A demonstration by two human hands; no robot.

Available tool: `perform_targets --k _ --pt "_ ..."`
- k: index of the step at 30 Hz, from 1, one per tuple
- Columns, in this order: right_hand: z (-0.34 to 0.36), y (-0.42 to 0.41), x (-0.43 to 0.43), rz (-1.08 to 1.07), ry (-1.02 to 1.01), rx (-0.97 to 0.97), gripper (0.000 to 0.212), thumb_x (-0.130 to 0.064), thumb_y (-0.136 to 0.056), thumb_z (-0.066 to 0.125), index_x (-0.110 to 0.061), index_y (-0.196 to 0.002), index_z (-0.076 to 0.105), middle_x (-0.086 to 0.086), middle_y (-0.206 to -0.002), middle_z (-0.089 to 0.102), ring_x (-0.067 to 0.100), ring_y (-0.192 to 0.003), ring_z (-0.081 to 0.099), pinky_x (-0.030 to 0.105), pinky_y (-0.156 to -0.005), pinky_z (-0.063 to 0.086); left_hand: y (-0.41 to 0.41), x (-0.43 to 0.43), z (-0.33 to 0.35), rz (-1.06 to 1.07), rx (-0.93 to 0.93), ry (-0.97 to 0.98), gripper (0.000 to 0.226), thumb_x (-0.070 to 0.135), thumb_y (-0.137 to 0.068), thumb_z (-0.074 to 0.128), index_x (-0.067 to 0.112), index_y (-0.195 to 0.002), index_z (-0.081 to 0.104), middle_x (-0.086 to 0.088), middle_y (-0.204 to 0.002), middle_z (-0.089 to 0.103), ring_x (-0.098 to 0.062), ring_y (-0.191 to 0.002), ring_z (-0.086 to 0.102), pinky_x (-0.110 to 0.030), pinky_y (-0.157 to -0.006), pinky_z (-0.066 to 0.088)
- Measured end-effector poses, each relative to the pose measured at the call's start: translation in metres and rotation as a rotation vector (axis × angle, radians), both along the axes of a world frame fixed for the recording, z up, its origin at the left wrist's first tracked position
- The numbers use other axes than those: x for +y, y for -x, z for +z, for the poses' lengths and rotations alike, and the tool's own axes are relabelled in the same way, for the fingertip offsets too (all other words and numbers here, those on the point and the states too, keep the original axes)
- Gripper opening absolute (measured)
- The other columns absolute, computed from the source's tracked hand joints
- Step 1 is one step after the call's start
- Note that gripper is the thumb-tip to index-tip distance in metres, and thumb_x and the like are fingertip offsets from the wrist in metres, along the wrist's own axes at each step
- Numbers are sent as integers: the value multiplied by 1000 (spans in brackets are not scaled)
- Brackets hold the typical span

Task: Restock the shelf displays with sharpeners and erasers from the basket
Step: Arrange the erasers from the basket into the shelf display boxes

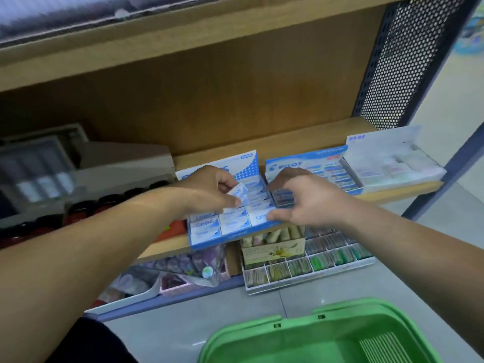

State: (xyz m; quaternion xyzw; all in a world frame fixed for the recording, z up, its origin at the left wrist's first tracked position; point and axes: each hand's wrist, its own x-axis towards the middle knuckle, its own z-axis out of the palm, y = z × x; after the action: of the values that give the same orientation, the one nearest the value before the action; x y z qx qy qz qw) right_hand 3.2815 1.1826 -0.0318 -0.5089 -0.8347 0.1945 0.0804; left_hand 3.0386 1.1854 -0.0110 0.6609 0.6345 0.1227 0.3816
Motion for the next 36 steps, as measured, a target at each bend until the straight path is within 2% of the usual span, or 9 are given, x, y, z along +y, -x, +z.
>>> perform_targets --k 4,7,10,14,19,25,28,30,36 --pt "3 1 8 -61 107 78 88 -53 -67 91 -27 -143 55 -8 -138 59 14 -126 57 34 -107 46 -13 11 -16 106 -250 32 32 11 -81 86 11 -110 71 -10 -104 77 -24 -87 74 -38 -82 63" --pt "4 0 11 -76 119 106 93 -53 -65 92 -28 -146 52 -9 -138 58 12 -124 57 33 -107 46 -23 17 -21 132 -302 30 34 16 -80 88 14 -110 73 -5 -100 79 -13 -82 74 -27 -74 59" --pt "2 2 12 -29 66 52 86 -61 -69 85 -33 -144 52 -9 -138 54 13 -127 52 35 -107 45 -28 17 -20 172 -277 -8 30 26 -82 87 21 -109 74 5 -93 80 -2 -78 72 -15 -63 51" --pt "-6 12 12 46 -24 6 90 -80 -67 69 -35 -143 52 -12 -136 47 12 -131 40 37 -109 41 -14 15 -8 186 -175 -73 23 29 -90 79 17 -108 73 0 -86 74 -7 -59 63 -17 -54 51" --pt "-14 23 5 162 -43 -81 80 -75 -79 63 -40 -148 45 -17 -141 41 12 -138 27 34 -106 35 3 2 -7 45 95 -24 14 27 -91 76 25 -105 74 9 -95 74 -6 -86 70 -18 -77 53" --pt "-8 21 2 151 -28 -103 76 -68 -82 68 -35 -147 46 -17 -145 43 13 -138 30 33 -107 37 9 -3 -7 -1 233 -57 13 30 -95 71 28 -106 78 19 -103 70 -3 -100 63 -18 -88 45" --pt "-5 20 -4 110 -28 -96 77 -68 -80 69 -34 -146 49 -18 -147 43 11 -138 37 31 -108 39 6 -6 -11 33 174 -79 13 30 -93 74 28 -106 78 23 -96 67 0 -95 62 -14 -81 45" --pt "1 20 -9 54 -24 -48 78 -68 -77 73 -36 -144 50 -19 -146 45 9 -135 45 35 -109 43 3 -8 -9 58 140 -91 16 32 -91 77 27 -106 76 21 -94 68 1 -92 63 -13 -76 46" --pt "30 8 -41 -42 -86 -18 72 -69 -76 73 -40 -138 54 -14 -133 54 13 -118 58 41 -99 50 6 -35 17 41 192 -134 34 41 -92 74 25 -121 68 9 -111 70 -11 -101 67 -27 -94 52"
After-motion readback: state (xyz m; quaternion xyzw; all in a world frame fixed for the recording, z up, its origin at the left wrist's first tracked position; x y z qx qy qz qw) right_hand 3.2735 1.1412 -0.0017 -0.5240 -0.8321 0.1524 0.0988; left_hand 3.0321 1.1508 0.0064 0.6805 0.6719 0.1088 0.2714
